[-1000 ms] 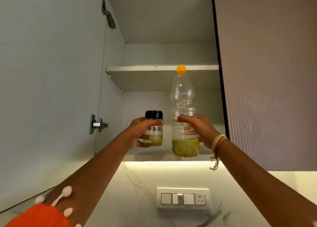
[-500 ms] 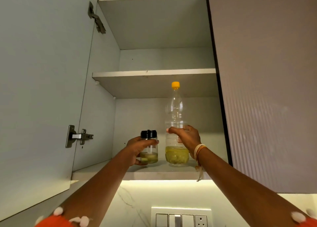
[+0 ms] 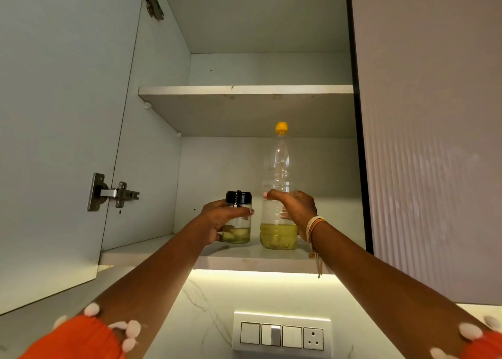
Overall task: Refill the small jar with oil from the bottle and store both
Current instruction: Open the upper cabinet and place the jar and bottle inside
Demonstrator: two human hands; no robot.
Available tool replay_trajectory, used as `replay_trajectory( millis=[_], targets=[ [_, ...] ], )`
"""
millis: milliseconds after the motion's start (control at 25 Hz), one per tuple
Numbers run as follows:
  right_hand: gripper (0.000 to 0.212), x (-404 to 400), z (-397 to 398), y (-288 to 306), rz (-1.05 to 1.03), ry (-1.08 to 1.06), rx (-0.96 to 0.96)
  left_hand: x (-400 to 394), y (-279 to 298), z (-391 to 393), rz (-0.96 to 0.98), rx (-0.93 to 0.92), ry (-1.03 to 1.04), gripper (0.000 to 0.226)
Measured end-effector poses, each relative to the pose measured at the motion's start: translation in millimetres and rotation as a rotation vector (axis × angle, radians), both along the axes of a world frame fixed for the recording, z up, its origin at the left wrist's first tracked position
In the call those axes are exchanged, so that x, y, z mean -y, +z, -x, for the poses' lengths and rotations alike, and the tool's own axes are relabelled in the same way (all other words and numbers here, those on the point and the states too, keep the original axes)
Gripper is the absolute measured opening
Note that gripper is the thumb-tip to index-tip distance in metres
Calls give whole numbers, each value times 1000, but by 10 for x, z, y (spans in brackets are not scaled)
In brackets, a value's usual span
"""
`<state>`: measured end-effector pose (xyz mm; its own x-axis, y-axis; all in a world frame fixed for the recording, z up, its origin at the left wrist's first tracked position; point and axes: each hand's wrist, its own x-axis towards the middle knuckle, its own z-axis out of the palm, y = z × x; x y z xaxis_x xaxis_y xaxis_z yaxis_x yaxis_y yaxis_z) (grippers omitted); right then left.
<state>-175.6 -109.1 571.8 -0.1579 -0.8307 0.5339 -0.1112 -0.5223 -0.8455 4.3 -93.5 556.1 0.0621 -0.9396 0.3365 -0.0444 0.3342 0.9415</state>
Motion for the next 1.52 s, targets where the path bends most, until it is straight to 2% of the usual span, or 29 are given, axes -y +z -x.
replay_trajectory(
  millis=[160,280,440,480,560,640,720,760,840,920,1000,1080,1160,1320,1520],
  targets=[
    [60,96,-6,-19,-3,43,4,92,-29,-42,11,-31,-7,80],
    [49,157,8,-35,-6,83,-14,127,-47,-55,0,-30,-22,72],
    [47,201,-1,-53,-7,131,-41,186,-45,-84,-2,-32,-43,82],
    [50,202,0,-57,-12,132,-51,188,-39,-84,9,-5,-41,85],
    [73,185,8,-56,-53,127,-70,186,-48,-68,68,59,18,82],
    [98,143,30,-71,-94,95,-86,190,-55,-25,153,88,152,83],
    [111,77,34,-101,-83,53,-152,135,-52,16,262,117,333,83],
    [115,29,22,-129,-72,26,-194,76,-73,27,358,192,444,77],
    [123,-70,-1,-200,-26,-41,-263,-65,-155,17,583,473,625,64],
    [126,-184,-8,-222,35,-111,-286,-225,-206,-65,738,724,681,57],
    [120,-290,3,-233,80,-205,-363,-342,-218,-188,792,914,717,58],
    [109,-438,1,-275,88,-375,-583,-442,-237,-327,717,1088,768,63],
    [100,-618,-23,-405,130,-523,-785,-520,-357,-400,624,1164,806,67],
    [89,-1015,-47,-667,173,-657,-1012,-716,-675,-375,658,1201,809,71],
    [81,-1494,-42,-674,245,-724,-1135,-1130,-694,-335,691,1254,801,71]
  ],
)
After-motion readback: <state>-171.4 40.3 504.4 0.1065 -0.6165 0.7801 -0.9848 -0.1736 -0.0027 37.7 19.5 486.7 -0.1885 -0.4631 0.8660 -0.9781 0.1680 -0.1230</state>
